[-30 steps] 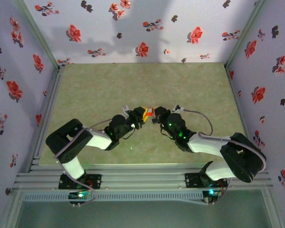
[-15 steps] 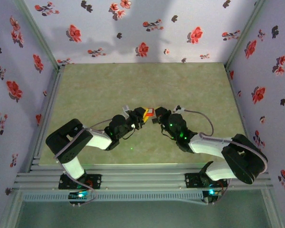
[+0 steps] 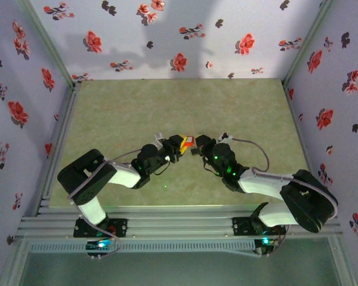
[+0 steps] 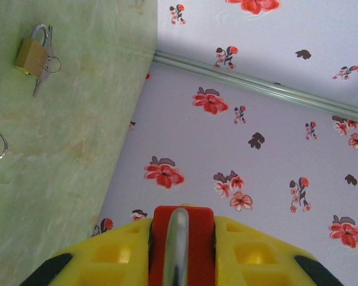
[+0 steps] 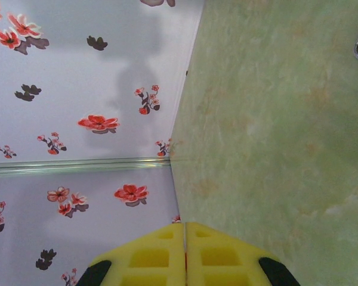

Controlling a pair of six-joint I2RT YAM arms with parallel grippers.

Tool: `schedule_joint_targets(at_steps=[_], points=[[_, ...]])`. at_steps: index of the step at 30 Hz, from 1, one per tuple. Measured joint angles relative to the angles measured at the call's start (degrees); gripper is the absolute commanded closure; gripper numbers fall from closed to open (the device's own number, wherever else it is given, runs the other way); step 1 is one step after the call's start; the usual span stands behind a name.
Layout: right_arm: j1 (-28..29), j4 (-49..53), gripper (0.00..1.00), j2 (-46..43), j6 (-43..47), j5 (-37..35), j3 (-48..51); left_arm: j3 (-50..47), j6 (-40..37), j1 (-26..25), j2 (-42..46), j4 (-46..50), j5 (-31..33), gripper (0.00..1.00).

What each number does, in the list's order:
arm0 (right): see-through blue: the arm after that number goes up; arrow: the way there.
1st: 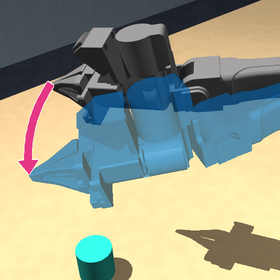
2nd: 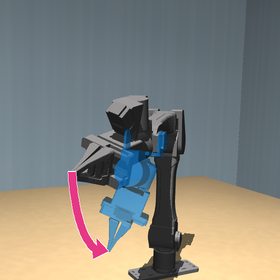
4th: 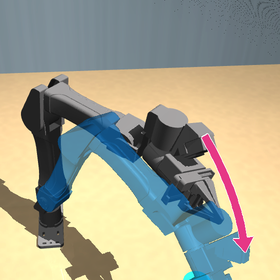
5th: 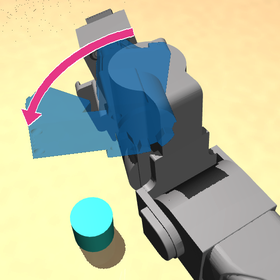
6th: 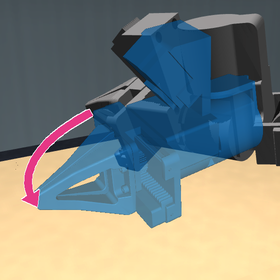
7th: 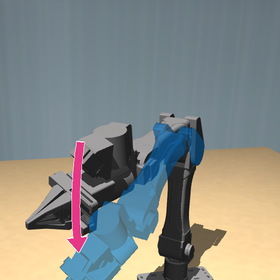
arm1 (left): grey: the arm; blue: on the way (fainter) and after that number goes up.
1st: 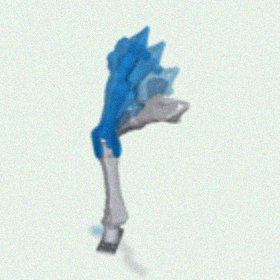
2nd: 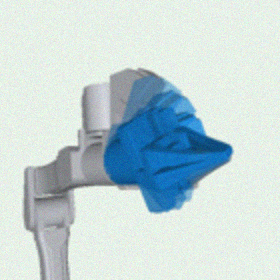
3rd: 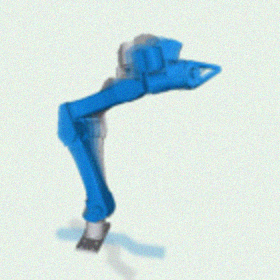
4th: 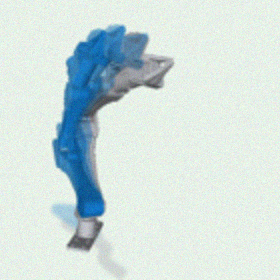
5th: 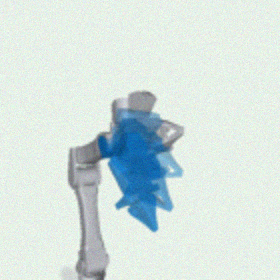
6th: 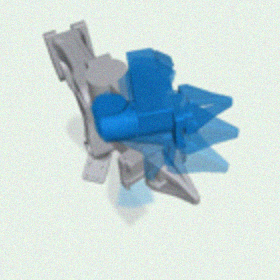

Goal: Lock with the key

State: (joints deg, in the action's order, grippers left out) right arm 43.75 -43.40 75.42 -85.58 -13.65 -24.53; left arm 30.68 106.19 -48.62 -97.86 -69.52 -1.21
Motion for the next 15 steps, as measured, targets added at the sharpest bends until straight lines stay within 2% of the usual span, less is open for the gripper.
schedule_joint_targets(at_steps=[7,15], points=[[-0.04,0.37,1.0,-0.55,0.0,0.0,0.26,0.0,0.0,-0.04,0.0,-0.15,-0.35,1.0],[-3.74,3.15,1.0,-1.84,0.04,-6.86,1.68,-0.9,0.0,1.49,0.0,1.03,3.8,1.0]])
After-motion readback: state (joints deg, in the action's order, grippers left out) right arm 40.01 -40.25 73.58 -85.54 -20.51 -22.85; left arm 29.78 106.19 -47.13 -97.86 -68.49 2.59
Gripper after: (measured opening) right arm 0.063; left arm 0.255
